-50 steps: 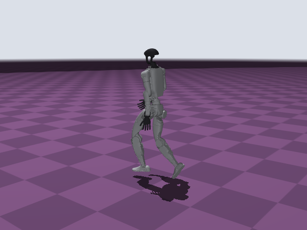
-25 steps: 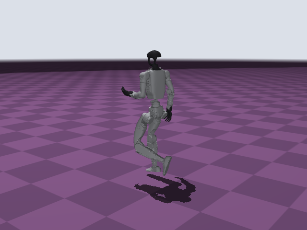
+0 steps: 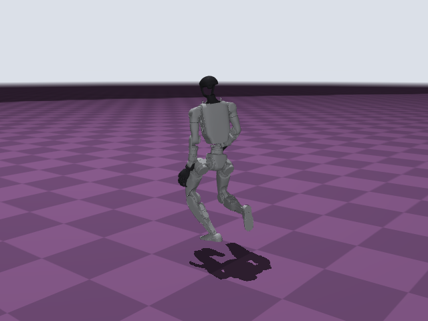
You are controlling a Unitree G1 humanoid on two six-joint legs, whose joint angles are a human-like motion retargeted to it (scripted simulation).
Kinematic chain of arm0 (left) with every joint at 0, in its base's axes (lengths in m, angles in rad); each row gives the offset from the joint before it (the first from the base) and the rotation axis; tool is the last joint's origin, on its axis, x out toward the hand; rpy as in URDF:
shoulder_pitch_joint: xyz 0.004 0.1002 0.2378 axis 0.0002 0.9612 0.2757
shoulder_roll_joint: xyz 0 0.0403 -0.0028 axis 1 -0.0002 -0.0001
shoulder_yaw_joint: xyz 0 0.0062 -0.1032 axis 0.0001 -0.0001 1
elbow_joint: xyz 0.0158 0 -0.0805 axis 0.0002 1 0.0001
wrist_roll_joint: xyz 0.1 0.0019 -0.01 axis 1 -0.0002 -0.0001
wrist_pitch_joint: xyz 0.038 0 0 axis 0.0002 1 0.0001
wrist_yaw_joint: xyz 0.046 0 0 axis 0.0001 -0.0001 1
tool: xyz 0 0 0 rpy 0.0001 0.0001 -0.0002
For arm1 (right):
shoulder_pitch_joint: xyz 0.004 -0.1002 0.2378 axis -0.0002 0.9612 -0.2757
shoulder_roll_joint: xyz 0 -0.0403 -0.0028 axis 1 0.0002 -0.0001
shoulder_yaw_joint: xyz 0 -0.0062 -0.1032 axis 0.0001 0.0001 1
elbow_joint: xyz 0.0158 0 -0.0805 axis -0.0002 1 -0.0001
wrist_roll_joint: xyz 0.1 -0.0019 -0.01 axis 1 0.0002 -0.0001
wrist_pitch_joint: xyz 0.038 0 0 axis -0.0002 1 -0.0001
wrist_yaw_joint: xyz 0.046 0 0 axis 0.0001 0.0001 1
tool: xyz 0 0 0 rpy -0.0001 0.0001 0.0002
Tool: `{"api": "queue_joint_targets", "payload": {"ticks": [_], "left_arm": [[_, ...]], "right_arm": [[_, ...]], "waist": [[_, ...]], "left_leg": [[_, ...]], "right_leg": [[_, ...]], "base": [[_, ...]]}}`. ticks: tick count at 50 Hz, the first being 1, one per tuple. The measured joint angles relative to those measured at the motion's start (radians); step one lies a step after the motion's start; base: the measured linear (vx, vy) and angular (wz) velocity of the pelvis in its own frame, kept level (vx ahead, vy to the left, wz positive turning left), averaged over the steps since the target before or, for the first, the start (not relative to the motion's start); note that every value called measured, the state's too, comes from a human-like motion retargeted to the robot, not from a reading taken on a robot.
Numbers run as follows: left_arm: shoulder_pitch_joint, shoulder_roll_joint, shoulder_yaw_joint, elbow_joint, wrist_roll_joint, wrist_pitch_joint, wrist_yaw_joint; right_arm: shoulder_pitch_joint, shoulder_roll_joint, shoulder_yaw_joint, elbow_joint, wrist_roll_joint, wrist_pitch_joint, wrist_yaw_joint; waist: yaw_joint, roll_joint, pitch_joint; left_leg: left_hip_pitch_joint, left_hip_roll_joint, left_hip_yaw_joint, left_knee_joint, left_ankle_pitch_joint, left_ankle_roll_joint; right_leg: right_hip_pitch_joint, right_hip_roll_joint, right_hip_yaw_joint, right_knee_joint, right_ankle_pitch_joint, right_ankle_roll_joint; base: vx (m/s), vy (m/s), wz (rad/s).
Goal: Run
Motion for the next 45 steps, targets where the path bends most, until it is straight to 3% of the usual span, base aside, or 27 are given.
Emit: {"api": "queue_joint_targets", "payload": {"ticks": [2, 3, 5, 8, 10, 11, 13, 15, 18, 20, 22, 24, 25, 27, 30, 32, 33, 35, 37, 39, 42, 45], "left_arm": [[-0.076, -0.032, -0.016, -0.119, -0.008, -0.033, 0.048], [-0.102, -0.047, -0.026, -0.202, -0.018, -0.057, 0.055], [-0.132, -0.057, -0.052, -0.397, -0.027, -0.116, 0.032], [-0.133, -0.032, -0.109, -0.711, -0.015, -0.195, -0.03], [-0.13, -0.006, -0.148, -0.898, -0.004, -0.229, -0.067], [-0.133, 0.008, -0.167, -0.975, -0.008, -0.237, -0.083], [-0.143, 0.034, -0.194, -1.113, -0.018, -0.247, -0.106], [-0.141, 0.037, -0.209, -1.179, -0.018, -0.257, -0.11], [-0.13, 0.055, -0.196, -1.171, 0.009, -0.222, -0.057], [-0.101, 0.044, -0.177, -1.039, 0.07, -0.177, 0.004], [-0.101, -0.002, -0.154, -0.722, 0.163, -0.117, 0.072], [-0.098, -0.042, -0.13, -0.34, 0.207, -0.059, 0.075], [-0.084, -0.051, -0.117, -0.173, 0.214, -0.034, 0.051], [-0.009, -0.034, -0.091, 0.023, 0.224, -0.018, -0.023], [0.113, -0.009, -0.053, 0.178, 0.231, -0.021, -0.14], [0.172, -0.013, -0.028, 0.227, 0.214, -0.016, -0.18], [0.193, -0.019, -0.017, 0.239, 0.204, -0.013, -0.187], [0.221, -0.028, -0.005, 0.248, 0.186, -0.012, -0.176], [0.227, -0.023, -0.011, 0.235, 0.189, -0.016, -0.145], [0.207, 0.003, -0.035, 0.216, 0.22, -0.023, -0.103], [0.074, 0.066, -0.082, 0.175, 0.323, -0.019, 0.001], [-0.067, 0.047, -0.108, 0.059, 0.314, -0.025, 0.084]], "right_arm": [[0.021, 0.034, -0.023, 0.226, -0.093, 0.036, -0.03], [0.036, 0.043, -0.029, 0.324, -0.125, 0.051, -0.025], [0.08, 0.052, -0.035, 0.467, -0.157, 0.072, 0.007], [0.166, 0.051, -0.036, 0.542, -0.146, 0.081, 0.054], [0.214, 0.048, -0.043, 0.549, -0.124, 0.081, 0.069], [0.229, 0.044, -0.05, 0.542, -0.119, 0.083, 0.072], [0.245, 0.032, -0.063, 0.523, -0.113, 0.087, 0.067], [0.251, 0.019, -0.061, 0.51, -0.124, 0.08, 0.043], [0.171, -0.02, -0.06, 0.481, -0.187, 0.061, -0.047], [0.082, -0.038, -0.056, 0.457, -0.234, 0.04, -0.129], [-0.04, -0.052, -0.049, 0.393, -0.258, -0.001, -0.222], [-0.124, -0.064, -0.044, 0.227, -0.222, -0.054, -0.259], [-0.144, -0.07, -0.04, 0.11, -0.191, -0.079, -0.252], [-0.134, -0.076, -0.01, -0.147, -0.081, -0.122, -0.174], [-0.075, -0.069, 0.055, -0.406, 0.108, -0.15, -0.013], [-0.031, -0.062, 0.096, -0.478, 0.182, -0.147, 0.073], [-0.012, -0.061, 0.11, -0.492, 0.207, -0.143, 0.106], [0.013, -0.057, 0.123, -0.489, 0.224, -0.13, 0.146], [0.027, -0.054, 0.119, -0.451, 0.208, -0.12, 0.14], [0.031, -0.051, 0.103, -0.385, 0.154, -0.108, 0.104], [-0.016, -0.005, 0.034, -0.167, -0.055, -0.08, -0.029], [-0.035, 0.058, -0.018, 0.137, -0.207, -0.016, -0.13]], "waist": [[0.003, 0.053, 0.004], [0.006, 0.078, 0.007], [-0.004, 0.122, 0.013], [-0.021, 0.169, 0.014], [-0.014, 0.199, 0.019], [-0.004, 0.214, 0.024], [0.016, 0.234, 0.032], [0.037, 0.234, 0.023], [0.071, 0.223, 0.053], [0.089, 0.22, 0.078], [0.094, 0.207, 0.111], [0.104, 0.187, 0.113], [0.111, 0.174, 0.102], [0.12, 0.136, 0.051], [0.12, 0.092, -0.037], [0.112, 0.071, -0.072], [0.107, 0.055, -0.08], [0.089, 0.015, -0.081], [0.072, -0.018, -0.07], [0.053, -0.048, -0.054], [0.046, -0.062, -0.019], [0.066, -0.007, -0.014]], "left_leg": [[0.104, -0.031, -0.075, -0.111, -0.009, -0.019], [0.168, -0.046, -0.139, -0.182, 0.01, -0.056], [0.295, -0.036, -0.214, -0.296, 0.163, -0.151], [0.37, 0.028, -0.256, -0.316, 0.488, -0.289], [0.367, 0.085, -0.254, -0.235, 0.613, -0.348], [0.356, 0.121, -0.24, -0.164, 0.62, -0.351], [0.328, 0.195, -0.2, -0.002, 0.598, -0.327], [0.304, 0.268, -0.146, 0.177, 0.518, -0.259], [0.263, 0.364, -0.139, 0.424, 0.325, -0.168], [0.234, 0.403, -0.152, 0.536, 0.203, -0.123], [0.184, 0.389, -0.167, 0.591, 0.123, -0.099], [0.113, 0.36, -0.16, 0.582, 0.09, -0.078], [0.076, 0.343, -0.152, 0.558, 0.094, -0.071], [0.017, 0.326, -0.115, 0.452, 0.146, -0.067], [-0.008, 0.298, -0.032, 0.169, 0.277, -0.099], [-0.001, 0.254, 0.017, -0.038, 0.406, -0.15], [0.005, 0.221, 0.04, -0.132, 0.475, -0.176], [0.022, 0.137, 0.069, -0.295, 0.586, -0.208], [0.025, 0.065, 0.056, -0.333, 0.591, -0.184], [0.005, 0.009, 0.022, -0.261, 0.456, -0.116], [-0.093, -0.014, -0.03, -0.046, 0.115, -0.009], [-0.074, -0.013, -0.089, -0.058, 0.03, -0.013]], "right_leg": [[-0.088, 0.023, -0.044, -0.089, -0.103, -0.059], [-0.106, 0.04, -0.084, -0.18, -0.138, -0.084], [-0.103, 0.092, -0.166, -0.427, -0.157, -0.094], [-0.046, 0.207, -0.232, -0.831, -0.058, -0.044], [0.003, 0.292, -0.249, -1.065, 0.037, 0.002], [0.032, 0.327, -0.256, -1.157, 0.073, 0.021], [0.085, 0.375, -0.268, -1.276, 0.12, 0.042], [0.11, 0.378, -0.279, -1.252, 0.071, 0.024], [0.145, 0.359, -0.297, -1.086, -0.206, -0.058], [0.158, 0.352, -0.302, -0.954, -0.422, -0.128], [0.176, 0.348, -0.277, -0.861, -0.573, -0.159], [0.218, 0.349, -0.236, -0.873, -0.616, -0.15], [0.25, 0.35, -0.213, -0.917, -0.598, -0.131], [0.327, 0.345, -0.166, -1.081, -0.406, -0.047], [0.394, 0.335, -0.11, -1.295, 0.149, 0.161], [0.379, 0.304, -0.109, -1.245, 0.381, 0.243], [0.367, 0.277, -0.112, -1.17, 0.44, 0.259], [0.345, 0.211, -0.104, -0.956, 0.492, 0.263], [0.327, 0.151, -0.077, -0.642, 0.48, 0.24], [0.304, 0.109, -0.036, -0.288, 0.411, 0.218], [0.183, 0.114, 0.025, 0.157, 0.244, 0.178], [-0.012, 0.137, 0.067, 0.247, 0.09, 0.09]], "base": [[1.04, 0.08, 0.0], [1.06, -0.06, 0.08], [1.05, -0.15, 0.32], [0.96, -0.15, 0.4], [0.87, -0.11, 0.13], [0.83, -0.1, 0.07], [0.81, -0.09, 0.13], [0.8, -0.09, 0.17], [0.76, -0.1, -0.01], [0.73, -0.06, -0.35], [0.71, -0.02, -0.44], [0.72, 0.02, -0.52], [0.73, 0.04, -0.64], [0.74, 0.07, -0.7], [0.71, 0.13, -0.84], [0.62, 0.16, -0.88], [0.57, 0.17, -0.7], [0.53, 0.19, -0.54], [0.48, 0.23, -0.49], [0.42, 0.22, -0.4], [0.32, 0.15, -0.46], [0.26, 0.13, -0.27]]}}
